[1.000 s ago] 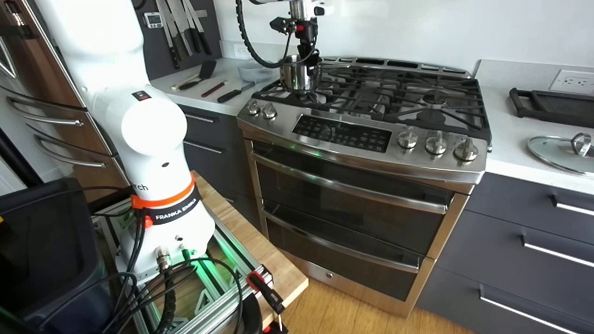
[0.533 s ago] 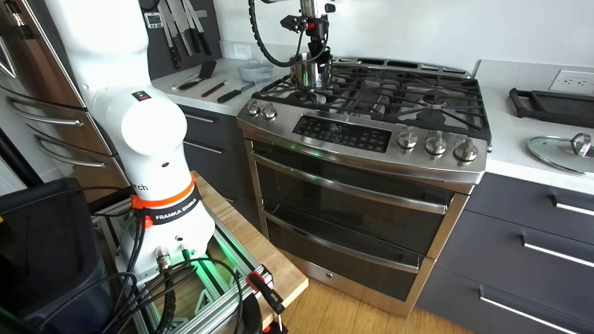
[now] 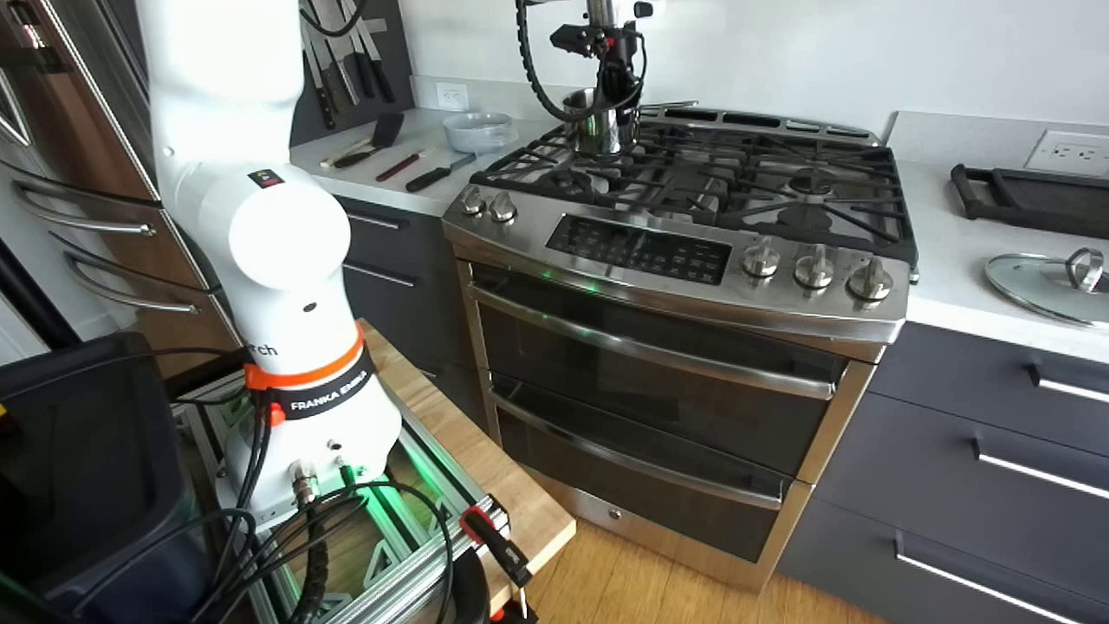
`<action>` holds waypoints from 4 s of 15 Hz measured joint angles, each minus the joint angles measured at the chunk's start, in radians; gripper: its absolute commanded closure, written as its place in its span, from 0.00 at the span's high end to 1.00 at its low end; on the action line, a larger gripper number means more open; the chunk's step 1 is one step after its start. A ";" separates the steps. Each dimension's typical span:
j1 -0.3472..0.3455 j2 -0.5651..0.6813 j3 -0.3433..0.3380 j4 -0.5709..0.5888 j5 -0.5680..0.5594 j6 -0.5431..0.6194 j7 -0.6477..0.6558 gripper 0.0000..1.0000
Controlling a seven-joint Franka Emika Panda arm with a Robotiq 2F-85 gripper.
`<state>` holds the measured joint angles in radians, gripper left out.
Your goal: Move the pot forward
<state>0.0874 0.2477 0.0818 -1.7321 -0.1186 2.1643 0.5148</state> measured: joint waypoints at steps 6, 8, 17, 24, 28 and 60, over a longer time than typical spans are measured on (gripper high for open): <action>0.022 0.102 -0.011 0.137 -0.001 -0.026 -0.041 0.06; 0.023 0.102 -0.012 0.139 -0.001 -0.028 -0.043 0.06; 0.037 0.145 -0.039 0.168 -0.004 0.068 -0.113 0.01; 0.036 0.198 -0.041 0.232 0.034 0.110 -0.174 0.01; 0.035 0.241 -0.040 0.280 0.084 0.110 -0.199 0.01; 0.052 0.228 -0.035 0.485 0.104 -0.043 -0.355 1.00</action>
<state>0.1391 0.4758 0.0469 -1.2470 -0.0146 2.1216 0.1595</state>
